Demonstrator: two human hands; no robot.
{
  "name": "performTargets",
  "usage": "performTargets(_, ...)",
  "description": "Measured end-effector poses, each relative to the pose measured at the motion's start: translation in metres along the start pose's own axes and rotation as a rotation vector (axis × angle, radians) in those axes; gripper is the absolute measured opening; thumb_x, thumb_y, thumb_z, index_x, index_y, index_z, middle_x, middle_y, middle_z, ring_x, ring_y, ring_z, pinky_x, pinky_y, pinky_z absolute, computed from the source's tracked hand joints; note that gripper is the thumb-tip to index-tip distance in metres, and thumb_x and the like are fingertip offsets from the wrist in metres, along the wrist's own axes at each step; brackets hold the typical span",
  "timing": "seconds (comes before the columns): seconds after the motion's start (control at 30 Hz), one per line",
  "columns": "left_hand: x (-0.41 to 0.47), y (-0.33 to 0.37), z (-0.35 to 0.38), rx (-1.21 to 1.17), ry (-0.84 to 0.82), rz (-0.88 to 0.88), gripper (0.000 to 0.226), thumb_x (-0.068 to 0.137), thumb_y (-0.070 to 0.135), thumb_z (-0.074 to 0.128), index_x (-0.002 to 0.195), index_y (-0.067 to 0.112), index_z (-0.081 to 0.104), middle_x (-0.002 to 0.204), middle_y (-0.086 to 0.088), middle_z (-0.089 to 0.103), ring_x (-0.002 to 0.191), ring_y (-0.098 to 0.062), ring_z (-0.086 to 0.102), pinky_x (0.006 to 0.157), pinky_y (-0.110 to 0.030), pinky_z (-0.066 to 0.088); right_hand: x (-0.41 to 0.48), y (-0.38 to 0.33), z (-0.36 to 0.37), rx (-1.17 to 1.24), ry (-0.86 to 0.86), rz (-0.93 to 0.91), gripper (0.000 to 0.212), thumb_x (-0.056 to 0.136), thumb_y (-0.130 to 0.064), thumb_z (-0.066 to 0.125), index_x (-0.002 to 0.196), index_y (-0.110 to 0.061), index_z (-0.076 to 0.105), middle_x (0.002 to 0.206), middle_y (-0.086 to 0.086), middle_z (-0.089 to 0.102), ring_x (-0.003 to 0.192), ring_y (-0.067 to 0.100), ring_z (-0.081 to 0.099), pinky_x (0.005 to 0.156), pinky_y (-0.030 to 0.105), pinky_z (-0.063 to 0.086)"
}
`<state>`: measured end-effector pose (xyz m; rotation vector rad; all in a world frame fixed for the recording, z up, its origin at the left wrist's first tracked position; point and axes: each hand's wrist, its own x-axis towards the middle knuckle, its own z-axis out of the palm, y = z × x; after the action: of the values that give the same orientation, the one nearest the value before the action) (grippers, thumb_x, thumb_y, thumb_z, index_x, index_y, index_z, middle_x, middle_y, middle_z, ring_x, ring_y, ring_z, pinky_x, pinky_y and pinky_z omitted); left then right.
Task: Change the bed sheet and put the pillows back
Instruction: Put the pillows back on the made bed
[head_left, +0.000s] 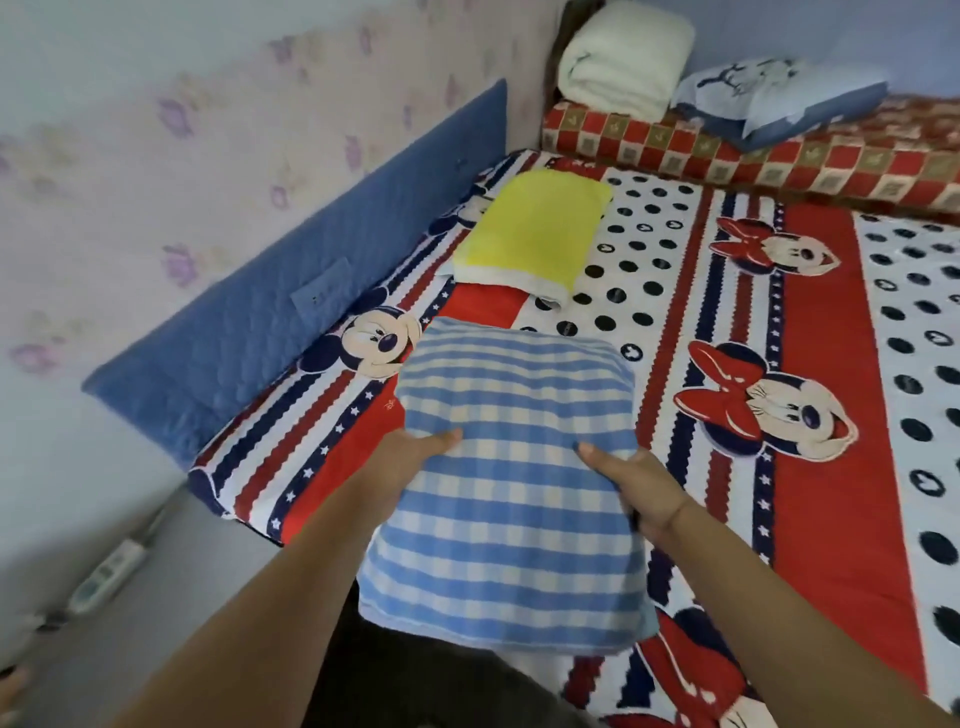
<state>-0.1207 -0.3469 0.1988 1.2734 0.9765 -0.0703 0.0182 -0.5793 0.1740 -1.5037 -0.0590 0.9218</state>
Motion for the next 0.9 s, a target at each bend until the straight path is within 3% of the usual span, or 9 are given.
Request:
performTargets(0.1,0.031,0.021,-0.04,0.066,-0.029,-0.014,0.063,0.062,0.046,0.088,0.113,0.018,0.065,0.107,-0.007,0.073,0.099,-0.033,0.068,0.093,-0.053,0.052,0.024,-0.001,0.041,0.041,0.037,0.01,0.039,0.08,-0.027,0.075,0.115,-0.013,0.066,0.104,0.007,0.074,0.095,0.025,0.071,0.08,0.039,0.058)
performTargets(0.23,0.078,0.051,-0.076,0.103,-0.09,-0.023,0.046,0.075,0.037,0.082,0.114,0.016,0.066,0.105,-0.008,0.074,0.097,-0.032,0.07,0.092,-0.053,0.053,0.064,-0.007,0.08,0.098,0.087,0.012,0.039,0.079,-0.025,0.075,0.115,-0.014,0.066,0.104,0.006,0.074,0.096,0.025,0.07,0.084,0.041,0.057)
performTargets(0.33,0.111,0.069,-0.095,0.08,-0.115,-0.041,0.042,0.078,0.032,0.08,0.115,0.018,0.065,0.103,-0.007,0.075,0.095,-0.032,0.071,0.087,-0.05,0.055,0.101,-0.012,0.098,0.107,0.098,0.024,0.056,0.066,-0.036,0.083,0.115,-0.014,0.066,0.105,0.007,0.074,0.097,0.026,0.07,0.086,0.043,0.056)
performTargets(0.4,0.135,0.08,-0.108,0.06,-0.103,-0.053,0.04,0.078,0.029,0.08,0.114,0.018,0.065,0.099,-0.007,0.075,0.091,-0.03,0.072,0.079,-0.045,0.058,0.129,-0.018,0.112,0.097,0.078,0.037,0.082,0.043,-0.051,0.091,0.113,-0.015,0.067,0.104,0.006,0.074,0.096,0.026,0.071,0.085,0.044,0.056)
performTargets(0.47,0.163,0.09,-0.123,0.055,-0.1,-0.073,0.037,0.079,0.027,0.08,0.111,0.018,0.065,0.096,-0.007,0.076,0.088,-0.029,0.072,0.074,-0.041,0.058,0.159,-0.022,0.125,0.093,0.073,0.05,0.095,0.029,-0.055,0.093,0.112,-0.016,0.067,0.104,0.006,0.074,0.096,0.026,0.071,0.085,0.044,0.056)
performTargets(0.63,0.233,0.112,-0.151,0.102,-0.107,-0.083,0.041,0.076,0.03,0.082,0.111,0.015,0.068,0.099,-0.006,0.075,0.095,-0.029,0.071,0.09,-0.05,0.055,0.228,-0.03,0.148,0.096,0.106,0.08,0.092,0.034,-0.054,0.093,0.114,-0.017,0.067,0.106,0.003,0.074,0.099,0.024,0.07,0.089,0.044,0.055)
performTargets(0.77,0.295,0.131,-0.163,0.121,-0.12,-0.075,0.045,0.074,0.033,0.083,0.112,0.015,0.068,0.102,-0.005,0.075,0.096,-0.028,0.07,0.089,-0.048,0.055,0.281,-0.036,0.161,0.125,0.143,0.074,0.051,0.071,-0.029,0.083,0.117,-0.014,0.065,0.11,0.006,0.072,0.099,0.023,0.069,0.089,0.042,0.054)
performTargets(0.83,0.328,0.132,-0.164,0.143,-0.114,-0.041,0.047,0.075,0.035,0.082,0.114,0.015,0.066,0.102,-0.003,0.073,0.097,-0.025,0.069,0.085,-0.041,0.055,0.306,-0.033,0.162,0.105,0.2,0.06,0.046,0.077,-0.022,0.078,0.119,-0.013,0.063,0.114,0.008,0.07,0.1,0.023,0.068,0.092,0.043,0.053)
performTargets(0.9,0.359,0.122,-0.166,0.155,-0.072,-0.003,0.048,0.078,0.038,0.079,0.119,0.019,0.061,0.109,0.002,0.068,0.105,-0.022,0.064,0.093,-0.042,0.052,0.33,-0.018,0.157,0.042,0.215,0.057,0.051,0.08,-0.02,0.076,0.127,-0.015,0.057,0.117,0.004,0.068,0.105,0.021,0.065,0.096,0.042,0.051)
